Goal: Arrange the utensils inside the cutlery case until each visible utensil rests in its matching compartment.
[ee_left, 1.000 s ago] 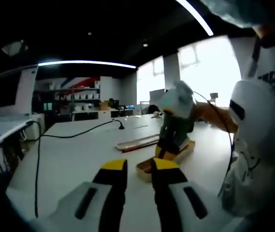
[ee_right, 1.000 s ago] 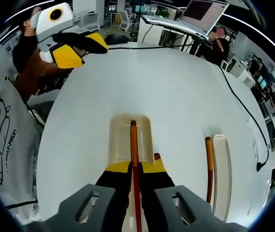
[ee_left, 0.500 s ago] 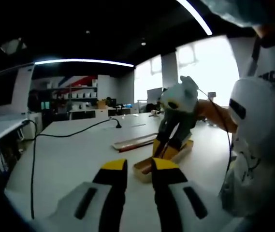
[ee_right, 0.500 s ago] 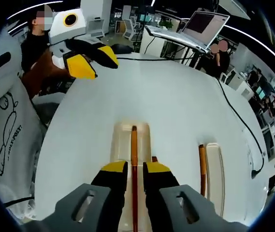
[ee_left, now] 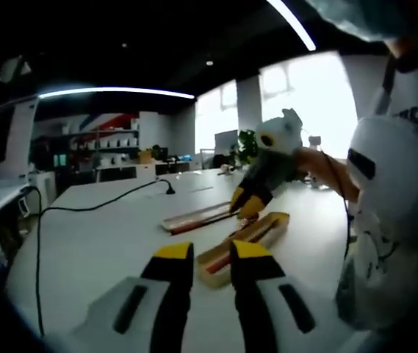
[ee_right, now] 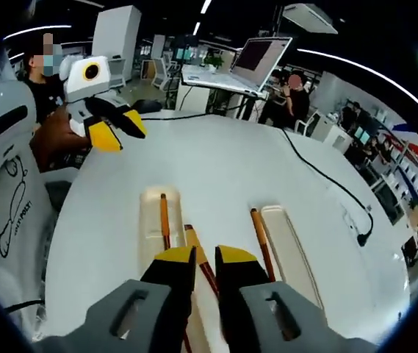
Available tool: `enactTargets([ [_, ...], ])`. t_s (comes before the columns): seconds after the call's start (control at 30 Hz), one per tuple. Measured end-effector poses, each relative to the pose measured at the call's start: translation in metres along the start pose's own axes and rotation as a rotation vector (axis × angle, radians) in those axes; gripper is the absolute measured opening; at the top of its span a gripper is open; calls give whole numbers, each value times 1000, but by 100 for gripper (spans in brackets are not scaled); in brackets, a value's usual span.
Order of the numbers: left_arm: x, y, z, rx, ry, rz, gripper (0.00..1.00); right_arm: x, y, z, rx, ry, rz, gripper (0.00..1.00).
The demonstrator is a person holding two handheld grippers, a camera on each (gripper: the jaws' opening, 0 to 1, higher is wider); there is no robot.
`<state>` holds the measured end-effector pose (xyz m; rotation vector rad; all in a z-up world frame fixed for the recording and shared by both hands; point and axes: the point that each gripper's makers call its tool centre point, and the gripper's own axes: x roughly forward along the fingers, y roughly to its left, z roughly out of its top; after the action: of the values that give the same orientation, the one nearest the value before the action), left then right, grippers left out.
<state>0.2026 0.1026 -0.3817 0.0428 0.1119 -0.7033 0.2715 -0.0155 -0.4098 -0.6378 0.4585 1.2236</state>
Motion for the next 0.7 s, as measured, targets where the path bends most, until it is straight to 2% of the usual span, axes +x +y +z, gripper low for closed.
enactTargets([
  [0.13, 4, -2, 3, 6, 0, -9, 21, -14, -10, 1, 39, -57, -47, 8],
  [0.2, 5, -3, 5, 11, -4, -12, 21, -23, -16, 8, 66, -127, -87, 7],
  [0.27, 7, -4, 7, 11, -15, -14, 21, -30, -18, 10, 75, -161, -101, 7],
  [0.37, 9, -5, 9, 0, -28, -18, 21, -40, -24, 8, 101, -185, -132, 7],
  [0.5, 12, -7, 14, -10, -43, -22, 21, -52, -32, 9, 145, -264, -177, 6],
  [0.7, 16, -4, 21, -28, -64, -20, 21, -66, -41, 2, 206, -327, -212, 5],
])
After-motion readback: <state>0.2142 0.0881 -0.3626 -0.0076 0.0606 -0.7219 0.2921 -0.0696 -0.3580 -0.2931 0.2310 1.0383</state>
